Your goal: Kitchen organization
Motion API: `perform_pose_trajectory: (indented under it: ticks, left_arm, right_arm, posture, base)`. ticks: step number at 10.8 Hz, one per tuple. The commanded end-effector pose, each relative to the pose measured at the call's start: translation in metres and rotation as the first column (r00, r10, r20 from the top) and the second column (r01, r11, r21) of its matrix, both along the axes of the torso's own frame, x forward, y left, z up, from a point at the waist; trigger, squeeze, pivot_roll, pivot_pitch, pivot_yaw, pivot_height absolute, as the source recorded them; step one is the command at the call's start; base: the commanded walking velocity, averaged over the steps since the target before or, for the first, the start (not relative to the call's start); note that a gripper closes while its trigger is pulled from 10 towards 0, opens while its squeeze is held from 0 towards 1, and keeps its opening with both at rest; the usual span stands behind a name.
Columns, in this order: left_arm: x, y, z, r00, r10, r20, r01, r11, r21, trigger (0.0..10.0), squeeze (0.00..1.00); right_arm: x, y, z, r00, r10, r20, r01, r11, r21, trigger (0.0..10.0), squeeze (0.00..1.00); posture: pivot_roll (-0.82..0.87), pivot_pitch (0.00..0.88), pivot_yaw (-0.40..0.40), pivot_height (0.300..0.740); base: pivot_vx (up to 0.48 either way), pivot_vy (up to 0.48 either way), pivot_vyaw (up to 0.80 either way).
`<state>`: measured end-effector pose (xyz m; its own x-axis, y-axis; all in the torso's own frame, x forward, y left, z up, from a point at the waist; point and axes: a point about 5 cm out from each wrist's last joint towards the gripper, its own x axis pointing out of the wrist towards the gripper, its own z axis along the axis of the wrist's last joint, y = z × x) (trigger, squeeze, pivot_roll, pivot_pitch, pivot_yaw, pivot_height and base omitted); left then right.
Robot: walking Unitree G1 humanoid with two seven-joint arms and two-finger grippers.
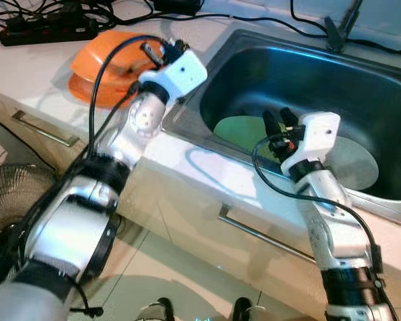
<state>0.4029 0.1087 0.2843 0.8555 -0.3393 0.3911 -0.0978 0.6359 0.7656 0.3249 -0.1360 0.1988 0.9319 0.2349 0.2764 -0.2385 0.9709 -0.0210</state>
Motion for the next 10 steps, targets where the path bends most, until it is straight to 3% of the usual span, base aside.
perform_pose_trajectory:
  ticks: [1, 3, 10]
  left_arm:
    - [-0.004, -0.001, 0.003, 1.0, -0.019, 0.004, 0.019, 1.0, -0.014, 10.0, 0.0]
    - [-0.01, 0.0, -0.001, 0.999, -0.035, -0.014, 0.035, 0.999, -0.027, 10.0, 0.0]
    - [-0.03, 0.002, 0.032, 0.986, -0.16, -0.053, 0.152, 0.979, -0.136, 10.0, 0.0]
  right_arm:
    - [0.003, 0.003, -0.013, 0.998, 0.02, -0.055, -0.02, 1.0, 0.002, 10.0, 0.0]
    - [0.008, 0.006, -0.009, 0.999, 0.037, -0.036, -0.037, 0.999, 0.001, 10.0, 0.0]
    - [0.033, 0.014, 0.006, 0.997, 0.068, 0.026, -0.068, 0.998, -0.002, 10.0, 0.0]
  posture:
    - [0.12, 0.15, -0.006, 0.74]
    - [0.13, 0.126, -0.017, 0.74]
    - [0.17, 0.057, -0.039, 0.74]
  base:
    - [0.0, 0.0, 0.0]
    - [0.0, 0.0, 0.0]
    - [0.0, 0.0, 0.0]
